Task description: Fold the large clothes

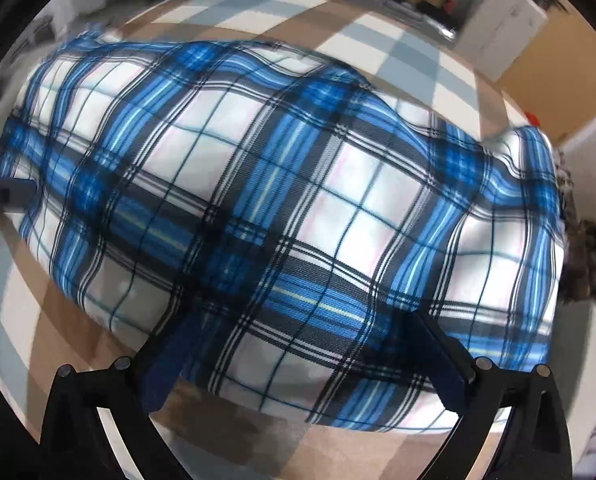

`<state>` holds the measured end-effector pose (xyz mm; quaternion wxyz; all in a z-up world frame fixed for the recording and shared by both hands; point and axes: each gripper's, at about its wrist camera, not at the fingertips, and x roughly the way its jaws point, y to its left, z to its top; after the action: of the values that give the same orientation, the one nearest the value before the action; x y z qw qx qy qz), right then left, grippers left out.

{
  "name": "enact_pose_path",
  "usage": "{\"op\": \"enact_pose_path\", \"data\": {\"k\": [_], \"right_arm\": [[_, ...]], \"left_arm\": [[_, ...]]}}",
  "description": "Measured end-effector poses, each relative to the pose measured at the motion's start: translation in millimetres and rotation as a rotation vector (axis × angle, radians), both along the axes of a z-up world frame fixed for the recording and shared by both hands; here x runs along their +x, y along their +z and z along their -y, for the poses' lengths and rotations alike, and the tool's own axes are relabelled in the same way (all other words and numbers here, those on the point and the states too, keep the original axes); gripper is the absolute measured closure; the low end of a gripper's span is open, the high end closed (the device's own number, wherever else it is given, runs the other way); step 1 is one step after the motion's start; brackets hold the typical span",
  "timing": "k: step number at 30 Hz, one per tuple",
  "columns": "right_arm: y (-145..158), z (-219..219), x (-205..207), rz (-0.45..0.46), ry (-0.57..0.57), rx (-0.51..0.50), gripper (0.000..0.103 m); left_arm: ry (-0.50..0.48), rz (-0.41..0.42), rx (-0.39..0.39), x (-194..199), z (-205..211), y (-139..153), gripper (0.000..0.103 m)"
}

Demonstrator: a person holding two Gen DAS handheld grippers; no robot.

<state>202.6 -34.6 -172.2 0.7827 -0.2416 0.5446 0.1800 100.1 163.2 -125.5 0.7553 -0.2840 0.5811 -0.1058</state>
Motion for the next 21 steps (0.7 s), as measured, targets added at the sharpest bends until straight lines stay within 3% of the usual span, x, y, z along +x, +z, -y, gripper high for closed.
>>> {"op": "enact_pose_path", "data": {"k": [4, 8, 11, 15, 18, 21], "right_arm": [[8, -5, 4, -0.034, -0.004, -0.042, 0.0], [66, -37, 8, 0.026, 0.048, 0.166, 0.0], [81, -72, 22, 0.04, 0.037, 0.2, 0.0], [53, -122, 50, -0.056, -0.007, 0.137, 0.0], [28, -164, 58, -0.052, 0.073, 0.032, 0.0], [-4, -171, 55, -0.097, 0.048, -0.037, 0.0]], "left_arm": [[0.082, -0.007, -0.08, -6, -16, -1, 0.046], [0.132, 0.035, -0.096, -18, -22, 1, 0.046], [0.129, 0.063, -0.101, -23, -18, 0, 0.046], [0.092, 0.119, -0.194, -25, -31, -7, 0.047], [0.078, 0.114, -0.278, -25, -43, -13, 0.047], [0.068, 0.096, -0.299, -22, -44, -16, 0.047]]}}
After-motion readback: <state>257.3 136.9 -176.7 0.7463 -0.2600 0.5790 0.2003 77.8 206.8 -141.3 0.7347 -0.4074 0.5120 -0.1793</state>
